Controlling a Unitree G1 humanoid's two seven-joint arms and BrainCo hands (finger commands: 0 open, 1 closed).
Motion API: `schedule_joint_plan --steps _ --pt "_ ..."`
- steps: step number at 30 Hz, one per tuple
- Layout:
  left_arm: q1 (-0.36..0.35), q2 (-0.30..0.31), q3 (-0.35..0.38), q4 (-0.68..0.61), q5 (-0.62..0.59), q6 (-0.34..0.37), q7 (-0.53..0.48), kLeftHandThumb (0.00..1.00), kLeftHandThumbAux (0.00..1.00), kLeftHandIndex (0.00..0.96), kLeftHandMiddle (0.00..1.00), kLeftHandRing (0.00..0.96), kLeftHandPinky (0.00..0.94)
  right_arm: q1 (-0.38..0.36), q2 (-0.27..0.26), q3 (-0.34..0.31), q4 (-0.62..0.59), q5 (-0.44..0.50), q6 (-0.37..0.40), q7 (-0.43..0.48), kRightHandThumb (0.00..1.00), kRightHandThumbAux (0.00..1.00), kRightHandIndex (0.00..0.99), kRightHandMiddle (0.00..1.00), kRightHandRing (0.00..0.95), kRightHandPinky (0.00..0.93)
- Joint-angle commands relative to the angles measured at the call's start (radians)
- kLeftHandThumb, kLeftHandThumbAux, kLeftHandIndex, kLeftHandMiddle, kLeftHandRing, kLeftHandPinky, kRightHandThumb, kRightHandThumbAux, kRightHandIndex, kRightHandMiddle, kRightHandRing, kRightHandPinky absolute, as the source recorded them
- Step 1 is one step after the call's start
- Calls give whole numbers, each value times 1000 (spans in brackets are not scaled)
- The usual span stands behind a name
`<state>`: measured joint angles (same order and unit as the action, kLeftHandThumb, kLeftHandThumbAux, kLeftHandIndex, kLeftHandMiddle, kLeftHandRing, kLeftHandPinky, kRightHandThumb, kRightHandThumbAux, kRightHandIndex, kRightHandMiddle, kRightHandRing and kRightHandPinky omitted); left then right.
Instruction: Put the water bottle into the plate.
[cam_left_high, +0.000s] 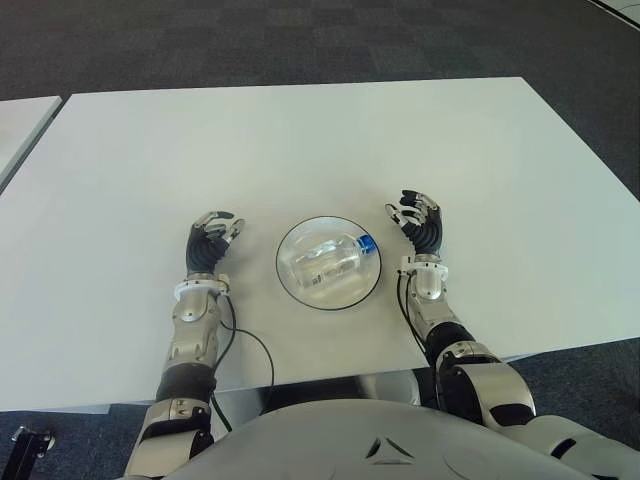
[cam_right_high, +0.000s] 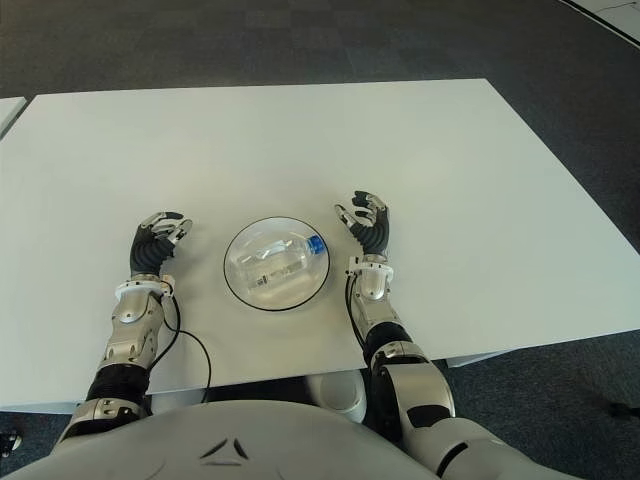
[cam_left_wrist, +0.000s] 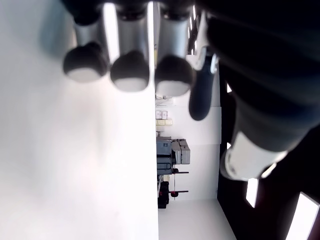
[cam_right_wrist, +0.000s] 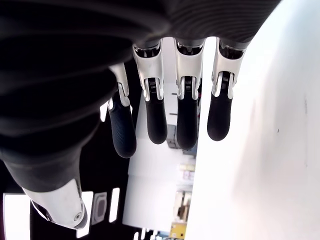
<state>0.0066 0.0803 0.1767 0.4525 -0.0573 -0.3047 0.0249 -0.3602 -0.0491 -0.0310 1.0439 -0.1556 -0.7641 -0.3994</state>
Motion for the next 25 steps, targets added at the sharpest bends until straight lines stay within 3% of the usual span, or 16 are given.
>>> schedule_joint_plan --steps 1,25 --pt "18 -2 -13 40 15 34 1 701 723 438 894 883 867 15 15 -1 27 -5 -6 -10 706 728 435 667 673 673" --pt "23 -10 -13 32 26 63 7 700 722 438 880 868 853 15 -7 19 25 -9 40 43 706 729 434 655 661 656"
